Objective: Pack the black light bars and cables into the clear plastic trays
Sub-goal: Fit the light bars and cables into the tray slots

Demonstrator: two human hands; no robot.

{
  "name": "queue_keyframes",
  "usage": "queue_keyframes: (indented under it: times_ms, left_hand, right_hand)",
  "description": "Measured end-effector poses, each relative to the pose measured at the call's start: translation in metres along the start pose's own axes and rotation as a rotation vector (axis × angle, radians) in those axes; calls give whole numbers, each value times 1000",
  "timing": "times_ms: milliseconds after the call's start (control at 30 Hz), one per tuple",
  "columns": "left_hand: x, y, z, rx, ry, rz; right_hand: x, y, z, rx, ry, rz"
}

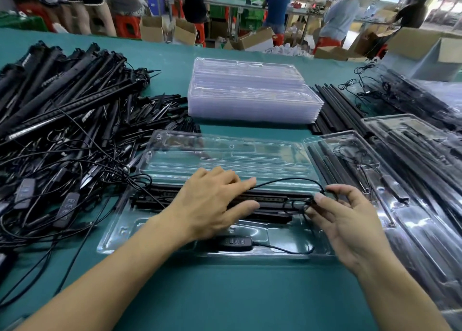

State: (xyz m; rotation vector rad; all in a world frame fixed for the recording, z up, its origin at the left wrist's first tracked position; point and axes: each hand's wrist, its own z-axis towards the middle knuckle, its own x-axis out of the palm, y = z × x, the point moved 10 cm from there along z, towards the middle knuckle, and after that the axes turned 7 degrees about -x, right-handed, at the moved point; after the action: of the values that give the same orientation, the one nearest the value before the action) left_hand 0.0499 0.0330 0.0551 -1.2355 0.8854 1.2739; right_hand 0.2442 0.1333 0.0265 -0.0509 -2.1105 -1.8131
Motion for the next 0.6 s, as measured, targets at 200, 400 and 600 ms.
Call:
queue_keyframes:
  times_ms: [200,400,600]
  left_hand:
    - [-5,-39,-8,89,-155,119]
    - [5,-50,-11,83,-125,82]
    - [15,-50,-11,95,-55,73]
  right_hand:
    - [7,-6,-6,53,-6,238]
    - [-16,19,-8,-147,58,-406]
    - [3,19,-19,-207,367,-1174]
